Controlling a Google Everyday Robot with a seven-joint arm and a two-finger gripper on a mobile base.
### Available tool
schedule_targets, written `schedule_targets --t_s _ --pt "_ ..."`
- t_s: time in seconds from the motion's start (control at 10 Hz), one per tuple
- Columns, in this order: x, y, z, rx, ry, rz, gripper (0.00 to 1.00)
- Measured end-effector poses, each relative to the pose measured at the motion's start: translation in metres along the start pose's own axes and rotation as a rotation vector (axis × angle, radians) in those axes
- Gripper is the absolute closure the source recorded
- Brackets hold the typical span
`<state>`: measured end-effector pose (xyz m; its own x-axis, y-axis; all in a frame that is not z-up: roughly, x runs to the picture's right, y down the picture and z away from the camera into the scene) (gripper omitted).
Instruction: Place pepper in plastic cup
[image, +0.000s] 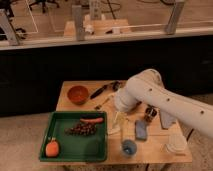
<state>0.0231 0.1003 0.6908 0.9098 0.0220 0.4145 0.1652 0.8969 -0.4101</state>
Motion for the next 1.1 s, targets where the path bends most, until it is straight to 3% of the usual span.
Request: schedule_targets --t_s 0.1,0.4,0.7,1.1 --pt "-0.009 0.0 0.021 -0.031 0.013 -0.015 0.2" --pt "-0.011 0.016 0.053 -0.084 0.048 -0.017 0.2" --pt "-0.014 0.028 0.051 -0.07 0.115 -0.024 0.2" --pt "-0.03 0.034 0.057 -0.063 0.165 -0.056 0.2"
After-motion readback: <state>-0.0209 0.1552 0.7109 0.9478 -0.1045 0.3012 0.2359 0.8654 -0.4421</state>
